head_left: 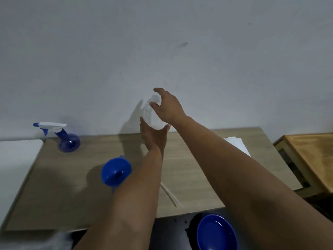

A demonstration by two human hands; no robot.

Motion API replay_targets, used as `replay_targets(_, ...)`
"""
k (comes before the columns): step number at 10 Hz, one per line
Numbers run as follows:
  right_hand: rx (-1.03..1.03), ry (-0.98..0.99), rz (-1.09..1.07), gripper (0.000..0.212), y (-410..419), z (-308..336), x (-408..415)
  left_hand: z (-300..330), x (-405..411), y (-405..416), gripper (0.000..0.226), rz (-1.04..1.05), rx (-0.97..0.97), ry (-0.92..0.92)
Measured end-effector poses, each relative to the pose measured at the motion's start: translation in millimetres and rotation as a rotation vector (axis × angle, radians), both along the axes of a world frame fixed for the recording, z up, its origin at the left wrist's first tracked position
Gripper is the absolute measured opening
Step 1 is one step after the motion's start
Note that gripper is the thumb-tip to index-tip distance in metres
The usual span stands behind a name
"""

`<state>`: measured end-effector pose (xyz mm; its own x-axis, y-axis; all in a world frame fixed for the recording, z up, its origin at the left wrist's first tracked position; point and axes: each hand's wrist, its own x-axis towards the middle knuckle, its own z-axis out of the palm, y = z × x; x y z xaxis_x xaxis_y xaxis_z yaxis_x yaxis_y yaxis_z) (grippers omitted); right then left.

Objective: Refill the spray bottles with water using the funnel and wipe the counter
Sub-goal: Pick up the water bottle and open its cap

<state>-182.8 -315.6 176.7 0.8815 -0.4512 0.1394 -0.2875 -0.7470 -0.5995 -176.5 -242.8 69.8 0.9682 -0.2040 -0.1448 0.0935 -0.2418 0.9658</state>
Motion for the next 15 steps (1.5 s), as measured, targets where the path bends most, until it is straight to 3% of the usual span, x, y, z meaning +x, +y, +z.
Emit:
replay_targets(1, 0.014, -0.010, -0.031, 0.049, -5.5, -6.7, 3.9, -12.1, 17.4, -3.0, 0.092, -0.017, -0.064, -0.012)
replay_targets(2, 0.055, -0.077, -0.067, 0.044, -7.3, -13.5, 1.4, -20.4, 29.5, -4.1, 0.057, -0.020, -0.088, -0.060)
replay_targets(3, 0.093, -0.104, -0.101, 0.040, -6.6, -14.9, -7.9, -12.6, 21.3, 0.6, 0.058, -0.025, -0.172, 0.006)
replay_targets(4, 0.074, -0.086, -0.129, 0.039, -6.1, -10.9, -24.8, -22.4, 17.4, -0.4, 0.091, -0.039, -0.047, 0.014)
replay_targets(5, 0.044, -0.072, -0.149, 0.040, -5.6, 0.2, -45.9, -2.3, -7.6, 5.0, 0.089, -0.074, -0.008, 0.076)
replay_targets(6, 0.022, -0.048, -0.166, 0.038, -5.1, 12.2, -68.5, 4.5, -29.7, 10.8, 0.083, -0.120, 0.096, -0.021)
replay_targets(9, -0.008, 0.088, -0.189, 0.035, 10.6, 5.2, -127.6, -17.8, -87.2, 41.9, 0.082, -0.227, 0.178, -0.058)
replay_targets(11, -0.043, 0.099, -0.185, 0.038, 20.2, 5.7, -138.1, -17.8, -86.1, 50.5, 0.091, -0.306, 0.163, -0.126)
replay_targets(13, -0.171, 0.138, -0.212, 0.046, 21.7, 7.6, -136.5, -16.2, -78.2, 53.8, 0.087, -0.396, 0.212, -0.176)
replay_targets(14, -0.234, 0.232, -0.104, 0.044, 22.3, 10.2, -131.6, -19.8, -77.2, 57.3, 0.086, -0.399, 0.215, -0.183)
replay_targets(15, -0.296, 0.309, 0.010, 0.040, 18.0, 23.0, -127.5, -27.7, -72.5, 63.4, 0.072, -0.420, 0.220, -0.192)
